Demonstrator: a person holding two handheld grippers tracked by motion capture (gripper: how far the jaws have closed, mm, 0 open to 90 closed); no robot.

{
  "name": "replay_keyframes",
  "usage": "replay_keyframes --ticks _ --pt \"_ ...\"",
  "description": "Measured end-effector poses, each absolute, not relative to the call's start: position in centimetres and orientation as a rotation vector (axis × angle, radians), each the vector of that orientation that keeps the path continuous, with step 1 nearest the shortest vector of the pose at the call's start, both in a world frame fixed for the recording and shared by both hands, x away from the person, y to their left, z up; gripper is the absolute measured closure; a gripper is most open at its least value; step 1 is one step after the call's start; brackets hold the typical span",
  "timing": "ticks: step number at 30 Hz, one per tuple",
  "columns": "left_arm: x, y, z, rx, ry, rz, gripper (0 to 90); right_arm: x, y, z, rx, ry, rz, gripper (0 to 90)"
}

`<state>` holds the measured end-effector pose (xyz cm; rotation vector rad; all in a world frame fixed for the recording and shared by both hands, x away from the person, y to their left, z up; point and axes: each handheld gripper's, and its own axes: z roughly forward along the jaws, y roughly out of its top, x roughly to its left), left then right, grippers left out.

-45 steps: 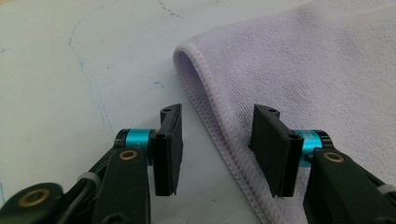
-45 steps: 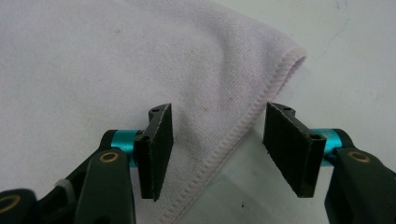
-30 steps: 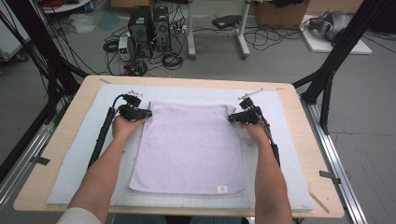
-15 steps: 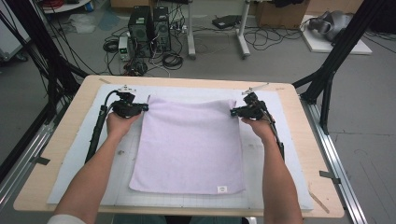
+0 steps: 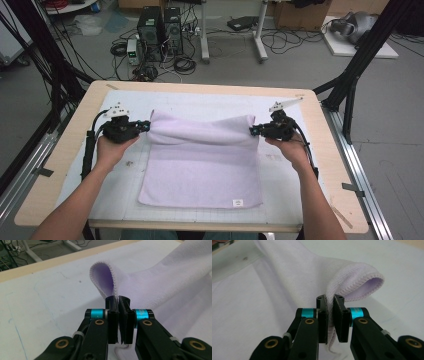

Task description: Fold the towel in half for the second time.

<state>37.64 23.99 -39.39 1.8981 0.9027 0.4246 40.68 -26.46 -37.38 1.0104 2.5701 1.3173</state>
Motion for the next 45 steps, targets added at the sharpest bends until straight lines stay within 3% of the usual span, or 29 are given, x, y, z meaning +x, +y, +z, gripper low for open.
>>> replay_keyframes --ticks 7,14,18,24,29,34,36,39,40,43,45 --pt "33.9 24.1 -41.6 1.966 0.882 0.351 85.7 36.7 -26.9 -40.2 1.025 2.646 1.293 82.4" --pt "32.4 25.0 -43.6 1.990 0.919 0.290 83.0 35.0 -27.1 -42.5 1.044 2.703 1.221 77.4" --pt "32.4 25.4 -43.6 2.001 0.950 0.275 70.1 34.8 -27.7 -42.6 1.077 2.693 1.230 69.4" --pt "33.2 25.8 -42.3 2.007 0.968 0.305 45.8 35.1 -28.5 -40.8 1.071 2.609 1.273 49.9" --pt "35.2 25.5 -40.7 1.977 0.972 0.326 38.9 37.0 -27.7 -39.1 1.046 2.564 1.251 42.6" --pt "37.8 24.9 -41.1 1.951 1.024 0.264 34.7 39.5 -26.3 -39.3 1.049 2.605 1.227 40.1" --pt "38.3 24.7 -41.6 1.941 1.034 0.227 35.7 40.3 -25.8 -39.9 1.061 2.644 1.212 39.9" --pt "38.8 24.6 -42.4 1.984 1.010 0.141 45.8 41.0 -25.5 -40.9 1.102 2.688 1.199 40.5" --pt "38.8 24.5 -42.6 1.990 0.996 0.122 53.7 41.1 -25.4 -41.1 1.117 2.708 1.201 46.4" --pt "38.2 24.3 -42.0 1.995 0.930 0.145 77.7 40.7 -25.4 -41.2 1.058 2.770 1.266 76.7" --pt "37.6 24.3 -41.3 1.974 0.905 0.167 82.8 40.1 -25.4 -40.7 1.023 2.772 1.272 82.3"
